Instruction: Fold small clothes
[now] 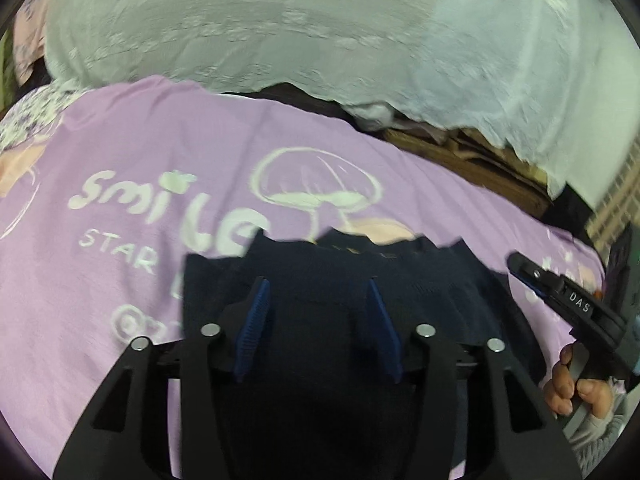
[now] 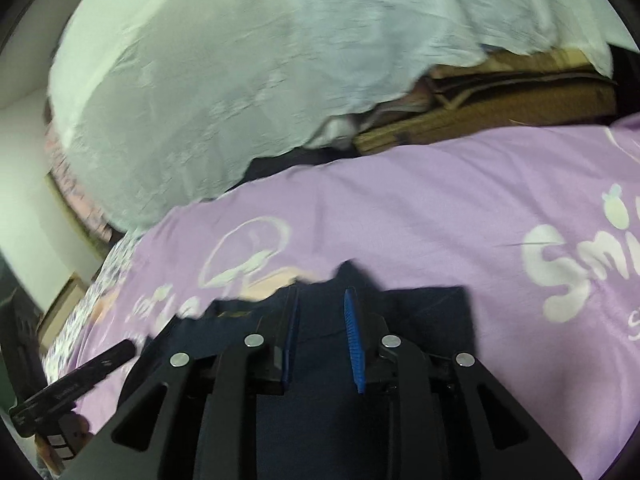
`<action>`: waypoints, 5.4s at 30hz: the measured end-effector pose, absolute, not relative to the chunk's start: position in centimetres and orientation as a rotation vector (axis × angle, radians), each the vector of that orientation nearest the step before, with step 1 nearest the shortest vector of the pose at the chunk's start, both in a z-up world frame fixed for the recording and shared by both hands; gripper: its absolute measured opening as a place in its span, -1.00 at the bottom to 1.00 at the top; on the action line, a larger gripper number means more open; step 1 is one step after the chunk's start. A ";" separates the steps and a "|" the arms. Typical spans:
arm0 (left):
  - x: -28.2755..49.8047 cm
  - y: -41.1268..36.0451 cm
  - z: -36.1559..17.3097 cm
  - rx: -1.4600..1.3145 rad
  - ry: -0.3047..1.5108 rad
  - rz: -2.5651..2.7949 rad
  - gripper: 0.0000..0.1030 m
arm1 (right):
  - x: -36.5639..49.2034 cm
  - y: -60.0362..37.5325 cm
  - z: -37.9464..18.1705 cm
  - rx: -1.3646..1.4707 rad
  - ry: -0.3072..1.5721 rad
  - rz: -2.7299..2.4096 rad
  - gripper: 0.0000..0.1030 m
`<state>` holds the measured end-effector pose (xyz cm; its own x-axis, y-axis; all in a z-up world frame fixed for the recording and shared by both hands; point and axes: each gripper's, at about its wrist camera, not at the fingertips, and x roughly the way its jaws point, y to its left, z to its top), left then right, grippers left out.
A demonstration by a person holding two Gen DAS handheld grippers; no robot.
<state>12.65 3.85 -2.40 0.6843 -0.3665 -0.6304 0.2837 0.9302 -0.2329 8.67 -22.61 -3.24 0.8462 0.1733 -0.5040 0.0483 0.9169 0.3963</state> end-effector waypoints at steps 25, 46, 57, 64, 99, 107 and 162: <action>8.0 2.6 -4.5 -0.042 0.714 -0.324 0.18 | 4.7 -17.2 -5.8 0.268 0.658 0.057 -0.41; 3.7 2.2 -5.9 0.059 0.742 -0.264 0.43 | -0.4 -16.3 -7.0 0.266 0.706 0.042 -0.19; 2.7 5.8 -6.4 -0.032 0.793 -0.188 0.46 | -2.2 -13.7 -6.4 0.160 0.682 0.079 -0.19; 2.8 4.7 -7.2 0.055 0.818 -0.147 0.60 | -1.2 -14.4 -7.5 0.203 0.758 0.089 -0.14; 6.6 8.1 -4.7 -0.035 0.738 -0.041 0.69 | 1.4 -14.7 -6.2 0.257 0.687 0.081 -0.40; 3.8 6.6 -4.4 0.003 0.713 -0.090 0.69 | -0.7 -15.1 -6.5 0.259 0.685 0.061 -0.28; 3.8 4.3 -6.2 0.096 0.774 -0.124 0.74 | -0.2 -15.8 -7.4 0.320 0.699 0.092 0.07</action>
<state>3.77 4.27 -6.16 0.7082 -0.0759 -0.7019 0.1464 0.9884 0.0408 -0.20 -15.85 -7.40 0.7637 0.1891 -0.6173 0.0236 0.9473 0.3193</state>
